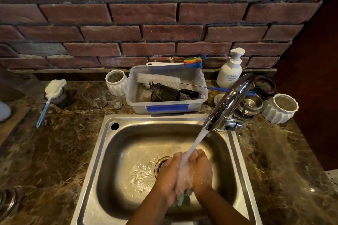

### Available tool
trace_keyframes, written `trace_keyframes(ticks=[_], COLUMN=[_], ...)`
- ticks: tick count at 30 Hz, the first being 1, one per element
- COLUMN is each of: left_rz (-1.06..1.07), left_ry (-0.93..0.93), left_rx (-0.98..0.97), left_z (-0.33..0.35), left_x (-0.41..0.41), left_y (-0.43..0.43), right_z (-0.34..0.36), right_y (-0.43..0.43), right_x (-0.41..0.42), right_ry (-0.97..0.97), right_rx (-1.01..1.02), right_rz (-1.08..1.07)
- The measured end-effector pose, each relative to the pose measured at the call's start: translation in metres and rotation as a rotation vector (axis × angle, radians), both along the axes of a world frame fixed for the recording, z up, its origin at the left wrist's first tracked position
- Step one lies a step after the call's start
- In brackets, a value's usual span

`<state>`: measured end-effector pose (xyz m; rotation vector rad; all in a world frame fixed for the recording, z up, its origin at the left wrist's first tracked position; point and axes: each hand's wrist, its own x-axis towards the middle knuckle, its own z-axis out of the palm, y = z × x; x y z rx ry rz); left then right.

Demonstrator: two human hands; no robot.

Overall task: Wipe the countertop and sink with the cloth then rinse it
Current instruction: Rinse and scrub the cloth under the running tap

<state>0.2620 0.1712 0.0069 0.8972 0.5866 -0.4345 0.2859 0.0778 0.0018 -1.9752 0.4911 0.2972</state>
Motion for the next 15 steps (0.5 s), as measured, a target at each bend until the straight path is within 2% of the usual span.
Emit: trace_keyframes(ticks=[1,3,6,8,10,11,13,15], left_rz=[0.039,0.067,0.071,0.042,-0.039,-0.046,-0.054,-0.138], left_ry=[0.033,0.062,0.130,0.168,0.162,0.106,0.127,0.136], left_rx=[0.107,0.178,0.286,0.266,0.238,0.256,0.137,0.146], left_z=[-0.002,0.000,-0.007,-0.011,-0.009,-0.008,0.000,-0.003], left_x=[0.005,0.014,0.024,0.025,0.026,0.025,0.021,0.018], left_y=[0.001,0.008,0.012,0.004,-0.007,-0.012,-0.018,-0.023], right_z=[0.000,0.007,0.026,0.031,0.022,0.017,0.011,0.004], right_y=[-0.004,-0.006,0.012,0.027,0.031,0.025,0.007,-0.011], right_x=[-0.001,-0.004,-0.015,-0.021,-0.019,-0.013,-0.001,0.006], right_ry=[-0.005,-0.056,-0.111,-0.123,-0.144,-0.117,-0.041,-0.002], right_rx=[0.010,-0.009,0.131,0.171,0.025,-0.018,0.045,-0.011], right_rz=[-0.060,-0.114,-0.081,-0.044,-0.033,-0.055,-0.106,-0.090])
